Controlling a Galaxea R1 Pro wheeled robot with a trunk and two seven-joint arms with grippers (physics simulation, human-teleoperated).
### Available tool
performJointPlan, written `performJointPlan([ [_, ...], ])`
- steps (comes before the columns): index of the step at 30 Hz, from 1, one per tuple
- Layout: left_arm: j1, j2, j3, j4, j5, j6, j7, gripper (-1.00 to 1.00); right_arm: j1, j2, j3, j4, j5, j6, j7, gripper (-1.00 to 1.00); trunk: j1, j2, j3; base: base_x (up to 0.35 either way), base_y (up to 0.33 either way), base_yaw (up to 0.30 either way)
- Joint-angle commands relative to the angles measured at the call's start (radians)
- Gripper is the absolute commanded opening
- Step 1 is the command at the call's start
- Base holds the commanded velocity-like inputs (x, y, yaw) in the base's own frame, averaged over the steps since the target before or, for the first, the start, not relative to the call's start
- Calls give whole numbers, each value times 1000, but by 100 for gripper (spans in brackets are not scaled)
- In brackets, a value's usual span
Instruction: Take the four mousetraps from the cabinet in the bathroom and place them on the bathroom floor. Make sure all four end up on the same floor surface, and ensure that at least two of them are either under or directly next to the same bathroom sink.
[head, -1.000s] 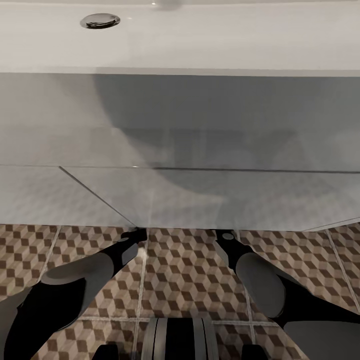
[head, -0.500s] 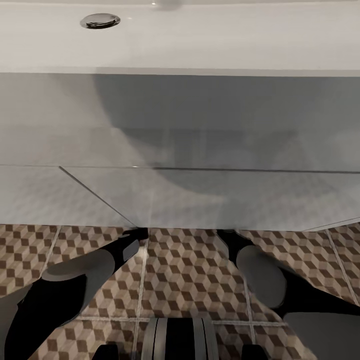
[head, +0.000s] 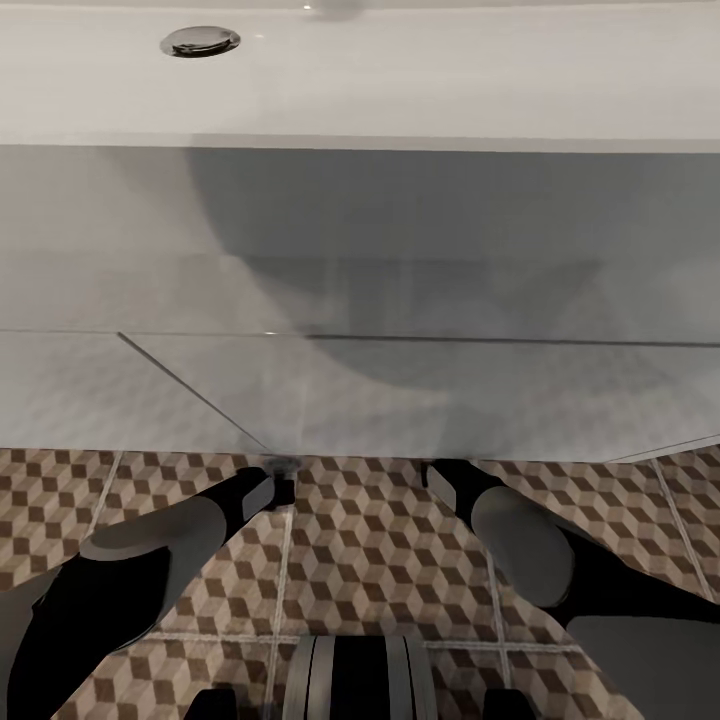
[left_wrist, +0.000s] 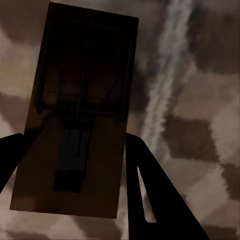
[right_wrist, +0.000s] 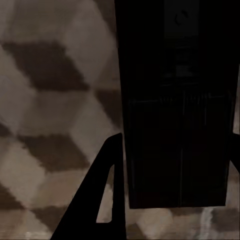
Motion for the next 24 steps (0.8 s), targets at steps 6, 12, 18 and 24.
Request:
performJointPlan([
  [6,-1,1,-7,-1,7,16,7,-100,-25,0,-7,-10,7,99,-1,-100,0,0,0,0,0,0],
  [12,-2,1,-7,17,7,70,7,-100,-25,0,-7,-10,6,111,-1,-100,0,0,0,0,0,0],
  [18,-1,1,-6,23,7,75,6,-100,-25,0,-7,-10,6,111,-1,-100,0,0,0,0,0,0],
  [24,-1,0,-6,24,8,77,6,-100,-25,3,-8,-9,7,101,0,-100,0,0,0,0,0,0],
])
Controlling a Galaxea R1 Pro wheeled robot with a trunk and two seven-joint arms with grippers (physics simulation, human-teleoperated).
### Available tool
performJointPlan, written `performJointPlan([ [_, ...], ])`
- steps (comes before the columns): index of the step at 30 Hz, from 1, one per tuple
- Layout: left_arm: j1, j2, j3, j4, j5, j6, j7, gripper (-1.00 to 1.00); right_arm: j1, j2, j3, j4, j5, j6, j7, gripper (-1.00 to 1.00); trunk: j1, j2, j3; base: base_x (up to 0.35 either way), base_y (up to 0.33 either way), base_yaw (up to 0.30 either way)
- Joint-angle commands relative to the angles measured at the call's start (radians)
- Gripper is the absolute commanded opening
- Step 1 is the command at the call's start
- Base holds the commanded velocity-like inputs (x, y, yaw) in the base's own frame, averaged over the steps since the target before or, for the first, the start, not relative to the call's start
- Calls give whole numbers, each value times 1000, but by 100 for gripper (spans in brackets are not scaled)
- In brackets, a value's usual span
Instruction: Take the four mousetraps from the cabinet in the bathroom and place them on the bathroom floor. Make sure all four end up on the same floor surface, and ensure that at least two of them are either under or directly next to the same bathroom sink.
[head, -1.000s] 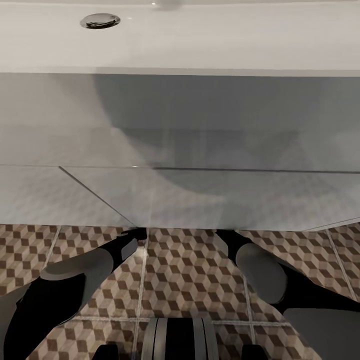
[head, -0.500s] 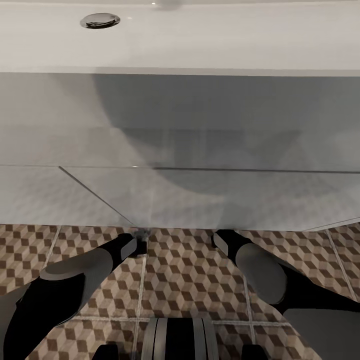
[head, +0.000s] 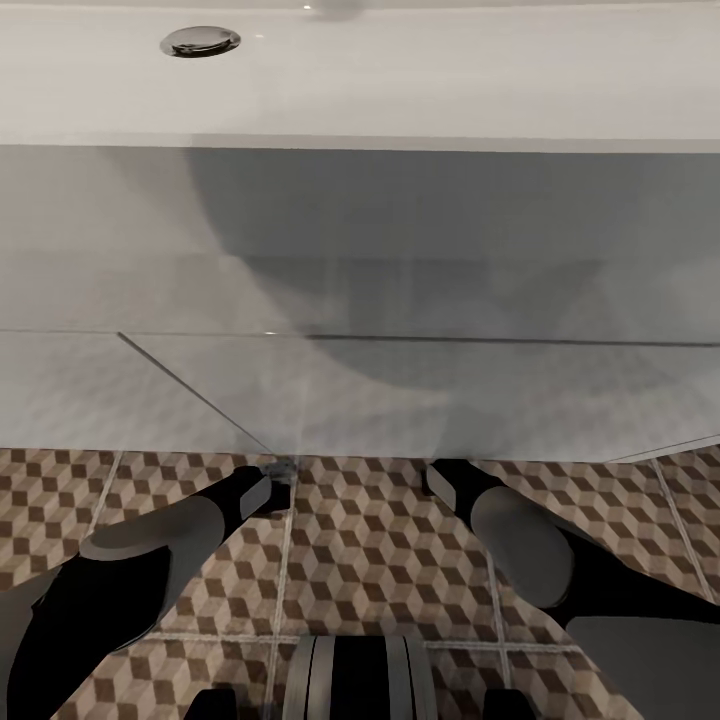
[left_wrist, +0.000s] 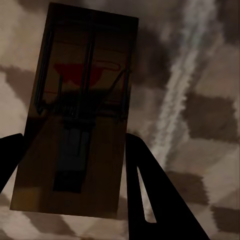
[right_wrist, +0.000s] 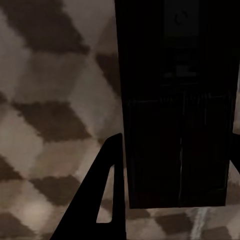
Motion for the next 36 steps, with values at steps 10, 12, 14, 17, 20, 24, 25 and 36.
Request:
performJointPlan([
  [10,-1,-5,-1,-3,7,3,4,-100,-27,7,2,7,17,-65,2,-100,0,0,0,0,0,0],
  [12,-1,-6,-1,-3,7,3,4,-100,-27,5,3,7,17,-65,2,-100,0,0,0,0,0,0],
  [14,-2,-6,0,-3,7,3,5,-100,-27,3,4,6,16,-66,2,-100,0,0,0,0,0,0],
  [17,-2,-7,-1,-3,7,4,4,-100,-27,3,4,4,16,-66,2,-100,0,0,0,0,0,0],
  [20,-22,-6,-1,-2,7,6,4,-100,-29,5,4,-2,18,-66,2,-100,0,0,0,0,0,0],
  [24,-39,-4,-1,-2,7,8,6,-100,-43,7,4,-3,18,-66,2,-100,0,0,0,0,0,0],
  [25,-41,-4,-1,-1,7,9,6,-100,-45,7,4,-3,18,-66,2,-100,0,0,0,0,0,0],
  [36,-75,-4,-1,-1,7,11,6,-100,-50,7,4,-4,18,-66,2,-100,0,0,0,0,0,0],
])
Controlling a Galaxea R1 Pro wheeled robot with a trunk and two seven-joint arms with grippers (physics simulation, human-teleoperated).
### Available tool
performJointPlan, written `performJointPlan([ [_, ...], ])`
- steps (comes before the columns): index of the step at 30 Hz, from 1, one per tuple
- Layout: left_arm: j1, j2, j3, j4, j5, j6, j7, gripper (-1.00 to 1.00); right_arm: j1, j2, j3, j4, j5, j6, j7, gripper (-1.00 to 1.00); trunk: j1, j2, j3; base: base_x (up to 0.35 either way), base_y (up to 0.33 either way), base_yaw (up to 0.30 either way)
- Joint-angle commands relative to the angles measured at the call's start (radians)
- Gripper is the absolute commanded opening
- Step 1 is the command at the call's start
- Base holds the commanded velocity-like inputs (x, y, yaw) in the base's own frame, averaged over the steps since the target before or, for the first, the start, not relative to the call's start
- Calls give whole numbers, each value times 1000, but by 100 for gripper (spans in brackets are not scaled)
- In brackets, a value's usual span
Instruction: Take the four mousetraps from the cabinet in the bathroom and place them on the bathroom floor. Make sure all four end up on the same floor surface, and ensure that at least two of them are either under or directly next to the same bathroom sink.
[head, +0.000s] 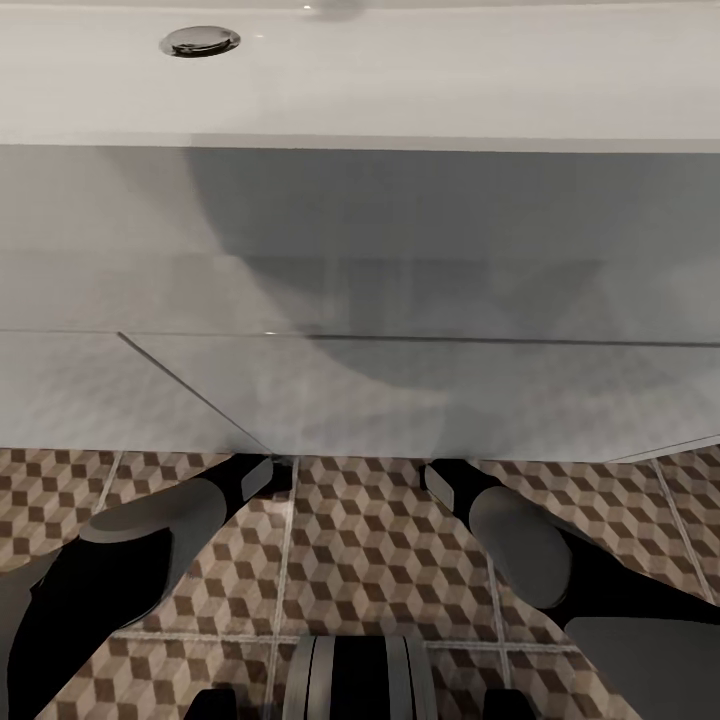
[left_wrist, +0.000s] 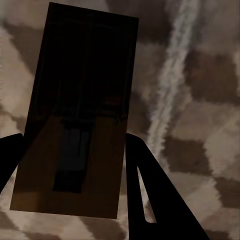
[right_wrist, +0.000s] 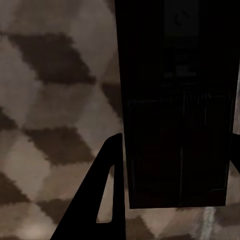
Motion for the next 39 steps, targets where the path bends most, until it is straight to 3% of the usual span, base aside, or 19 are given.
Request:
performJointPlan([
  [1,-19,0,-5,-1,8,3,5,-100,-50,1,-4,-2,10,7,1,-100,0,0,0,0,0,0],
  [14,-34,-1,-5,-1,9,51,6,-100,-50,1,-4,-4,10,0,1,-100,0,0,0,0,0,0],
  [28,-38,-1,-5,-1,8,53,6,-100,-49,1,-3,2,13,-117,1,-100,0,0,0,0,0,0],
  [39,-38,-2,-5,-1,8,53,6,-100,-49,1,-2,4,15,-140,2,-100,0,0,0,0,0,0],
])
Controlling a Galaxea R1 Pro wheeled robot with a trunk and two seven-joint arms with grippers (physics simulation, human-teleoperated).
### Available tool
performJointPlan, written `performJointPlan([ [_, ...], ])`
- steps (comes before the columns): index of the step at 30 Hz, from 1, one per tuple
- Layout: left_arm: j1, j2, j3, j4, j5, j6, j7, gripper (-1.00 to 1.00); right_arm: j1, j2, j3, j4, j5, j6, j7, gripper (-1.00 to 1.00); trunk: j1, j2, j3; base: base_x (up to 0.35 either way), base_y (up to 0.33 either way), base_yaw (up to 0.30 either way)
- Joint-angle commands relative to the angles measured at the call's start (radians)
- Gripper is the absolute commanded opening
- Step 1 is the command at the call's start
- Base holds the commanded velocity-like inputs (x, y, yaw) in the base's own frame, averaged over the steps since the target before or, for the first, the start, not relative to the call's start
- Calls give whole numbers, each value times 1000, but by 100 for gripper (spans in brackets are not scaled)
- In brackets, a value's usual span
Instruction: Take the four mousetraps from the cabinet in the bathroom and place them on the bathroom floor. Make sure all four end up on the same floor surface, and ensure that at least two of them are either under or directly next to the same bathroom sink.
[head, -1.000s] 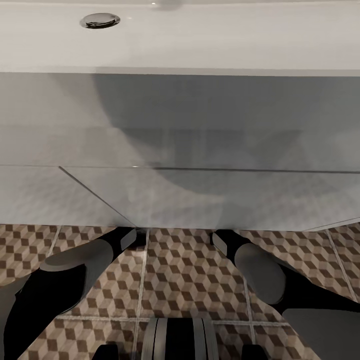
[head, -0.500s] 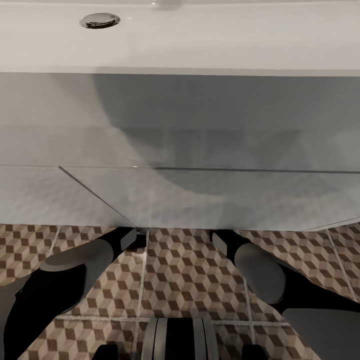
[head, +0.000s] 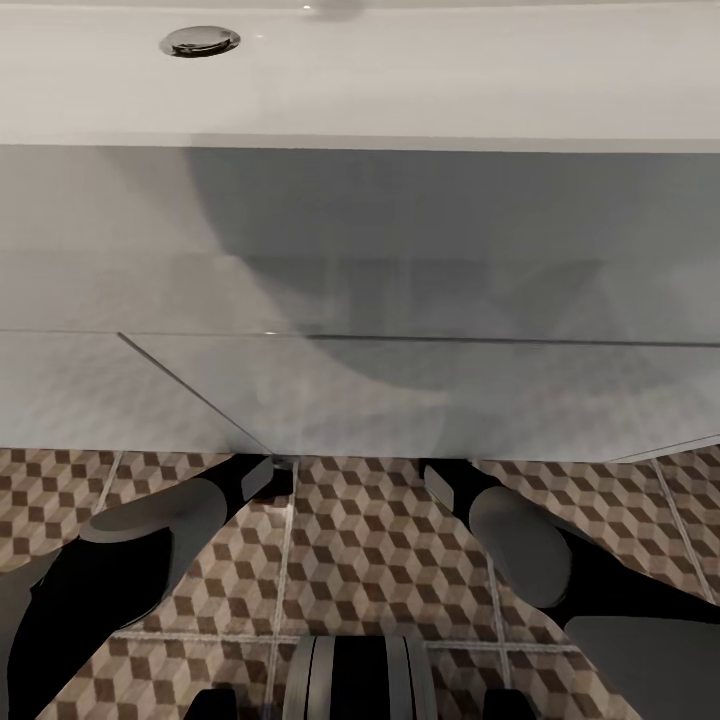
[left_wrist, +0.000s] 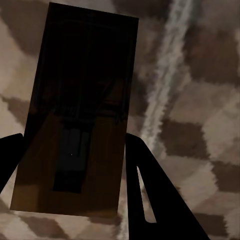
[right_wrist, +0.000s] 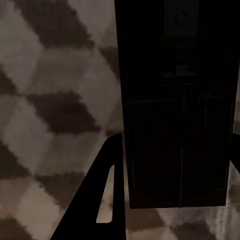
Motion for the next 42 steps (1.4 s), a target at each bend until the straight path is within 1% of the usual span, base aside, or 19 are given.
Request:
performJointPlan([
  [1,-38,0,-17,-2,1,3,5,-100,-47,1,1,-2,12,7,1,-100,0,0,0,0,0,0],
  [21,-38,-2,-17,-2,1,3,5,-100,-47,1,1,-2,12,5,5,-100,0,0,-1,0,0,0],
  [27,-38,-2,-17,-2,1,3,5,-100,-47,1,1,-2,12,4,5,-100,0,0,-8,0,0,0],
  [34,-38,-2,-17,-2,1,3,5,-100,-47,1,2,0,12,-23,5,-100,0,0,-17,0,0,0],
  [42,-38,-2,-17,-2,1,3,5,-100,-47,1,3,-1,12,-27,5,-100,0,0,-28,0,0,0],
])
